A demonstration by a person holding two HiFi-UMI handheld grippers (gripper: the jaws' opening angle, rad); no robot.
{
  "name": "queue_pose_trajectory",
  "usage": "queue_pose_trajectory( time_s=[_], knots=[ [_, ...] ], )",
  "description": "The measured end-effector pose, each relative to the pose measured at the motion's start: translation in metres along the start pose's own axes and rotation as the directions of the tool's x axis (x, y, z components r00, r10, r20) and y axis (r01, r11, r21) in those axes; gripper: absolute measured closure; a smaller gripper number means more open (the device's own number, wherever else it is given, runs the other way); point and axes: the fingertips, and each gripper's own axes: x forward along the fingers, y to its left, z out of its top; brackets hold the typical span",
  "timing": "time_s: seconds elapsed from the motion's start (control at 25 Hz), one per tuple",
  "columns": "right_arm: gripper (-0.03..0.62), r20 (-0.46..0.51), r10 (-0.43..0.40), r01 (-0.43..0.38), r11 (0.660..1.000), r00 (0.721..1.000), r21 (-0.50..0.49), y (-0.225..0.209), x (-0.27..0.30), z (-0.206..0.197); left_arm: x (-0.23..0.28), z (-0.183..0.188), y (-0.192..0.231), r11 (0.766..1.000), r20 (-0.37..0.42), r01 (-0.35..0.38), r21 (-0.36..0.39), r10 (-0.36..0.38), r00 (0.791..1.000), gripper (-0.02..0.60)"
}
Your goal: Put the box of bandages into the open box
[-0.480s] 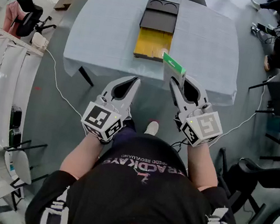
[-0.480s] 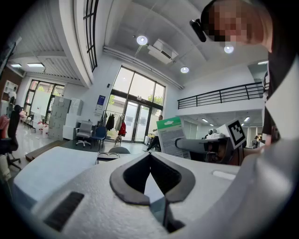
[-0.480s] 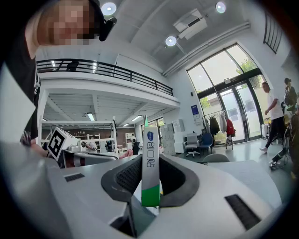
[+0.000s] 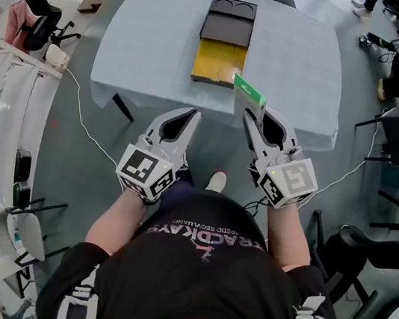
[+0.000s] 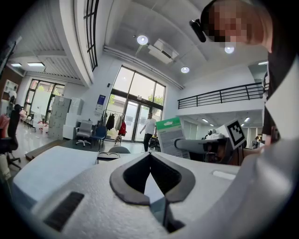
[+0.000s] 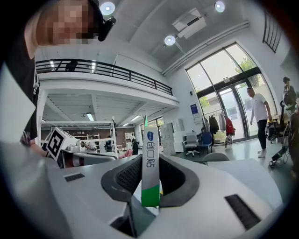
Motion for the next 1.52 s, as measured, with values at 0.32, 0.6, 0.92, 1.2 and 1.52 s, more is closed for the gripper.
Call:
queue_pose_trajectory(
  time_s=[0.32, 0.6, 0.92, 1.2, 1.52],
  knots=[
    [0.499, 0.015, 0.018, -0.019, 0.999, 1.000, 0.033, -0.002, 0.003, -0.002, 0.002, -0.003, 0.001, 1.000, -0.009, 0.002, 0.004, -0.002, 1.000, 0.565],
    [0.499, 0.005, 0.021, -0.021, 0.999, 1.000, 0.038, -0.006, 0.018, -0.003, 0.008, -0.002, 0.013, 1.000, -0.017, 0.006, -0.002, -0.006, 1.000, 0.565],
    [0.500, -0.009, 0.009, -0.009, 0.999, 1.000, 0.051, -0.011, 0.038, -0.005, 0.015, -0.001, 0.030, 1.000, -0.029, 0.018, -0.006, -0.018, 0.999, 0.565],
    [0.500, -0.026, -0.002, 0.003, 0.998, 1.000, 0.059, -0.015, 0.067, -0.008, 0.022, 0.002, 0.057, 0.999, -0.031, 0.034, -0.007, -0.035, 0.999, 0.565],
    [0.500, -0.046, -0.036, 0.039, 0.997, 0.998, 0.074, -0.020, 0.099, -0.013, 0.029, 0.004, 0.086, 0.998, -0.039, 0.066, -0.004, -0.066, 0.997, 0.565]
  ],
)
